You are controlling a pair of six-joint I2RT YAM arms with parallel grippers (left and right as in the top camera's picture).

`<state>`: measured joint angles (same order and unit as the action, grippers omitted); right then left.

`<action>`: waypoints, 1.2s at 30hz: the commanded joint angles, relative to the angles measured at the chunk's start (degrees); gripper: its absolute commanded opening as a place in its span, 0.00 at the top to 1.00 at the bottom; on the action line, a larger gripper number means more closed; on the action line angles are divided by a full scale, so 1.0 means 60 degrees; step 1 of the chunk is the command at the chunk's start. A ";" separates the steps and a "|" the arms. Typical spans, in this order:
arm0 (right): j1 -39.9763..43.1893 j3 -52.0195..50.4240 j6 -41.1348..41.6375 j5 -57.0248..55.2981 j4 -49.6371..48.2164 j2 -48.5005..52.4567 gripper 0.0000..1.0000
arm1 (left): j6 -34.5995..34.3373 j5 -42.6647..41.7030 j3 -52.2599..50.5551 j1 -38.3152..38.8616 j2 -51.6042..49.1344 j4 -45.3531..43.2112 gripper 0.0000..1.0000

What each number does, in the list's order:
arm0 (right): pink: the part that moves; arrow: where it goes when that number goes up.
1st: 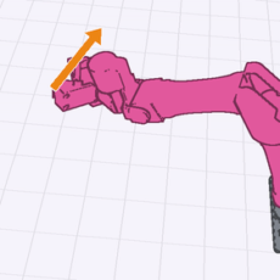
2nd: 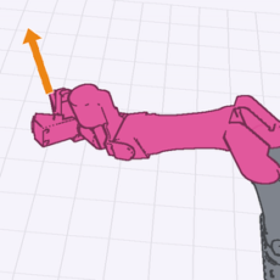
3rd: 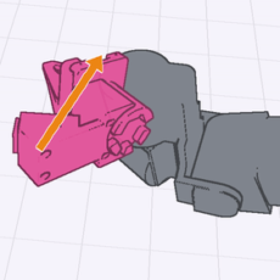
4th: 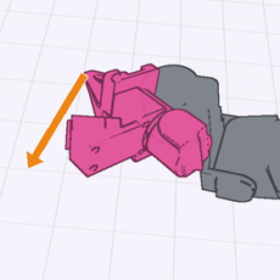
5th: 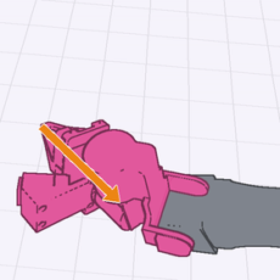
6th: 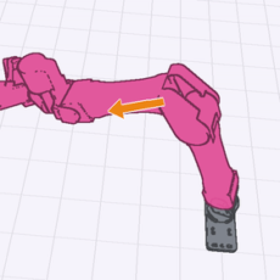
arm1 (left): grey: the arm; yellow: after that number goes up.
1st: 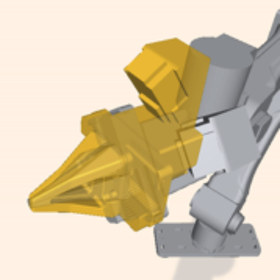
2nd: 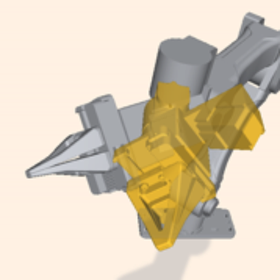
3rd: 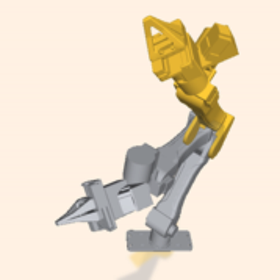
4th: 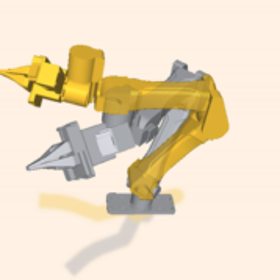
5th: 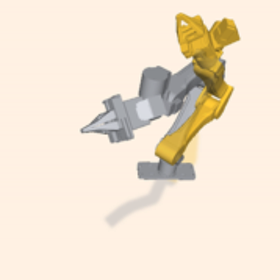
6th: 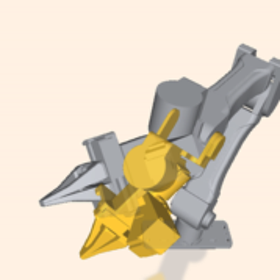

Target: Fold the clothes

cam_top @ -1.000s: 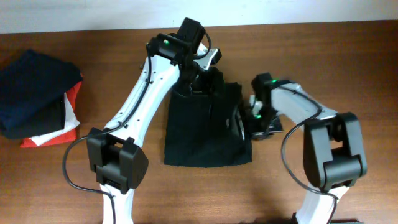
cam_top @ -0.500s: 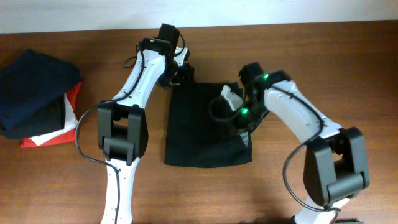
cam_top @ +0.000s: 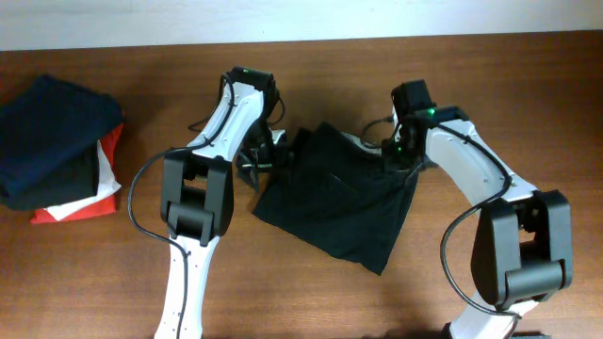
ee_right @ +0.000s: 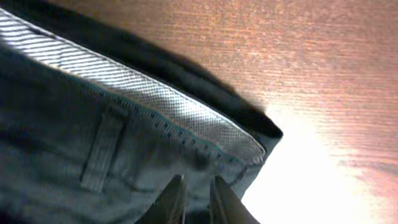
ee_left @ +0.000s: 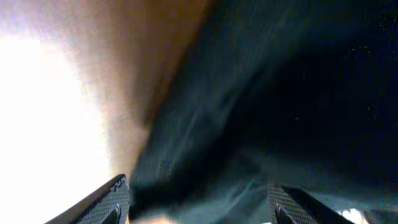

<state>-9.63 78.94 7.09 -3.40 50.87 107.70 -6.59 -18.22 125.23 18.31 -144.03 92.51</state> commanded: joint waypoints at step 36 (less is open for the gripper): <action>0.2076 0.0954 -0.0109 -0.0226 0.2554 -0.1311 0.80 | 0.1446 0.1727 0.8207 -0.3340 0.0350 0.0703 1.00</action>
<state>2.46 83.85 6.79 -3.86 65.82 100.55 5.08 -12.71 173.27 0.58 -148.53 96.64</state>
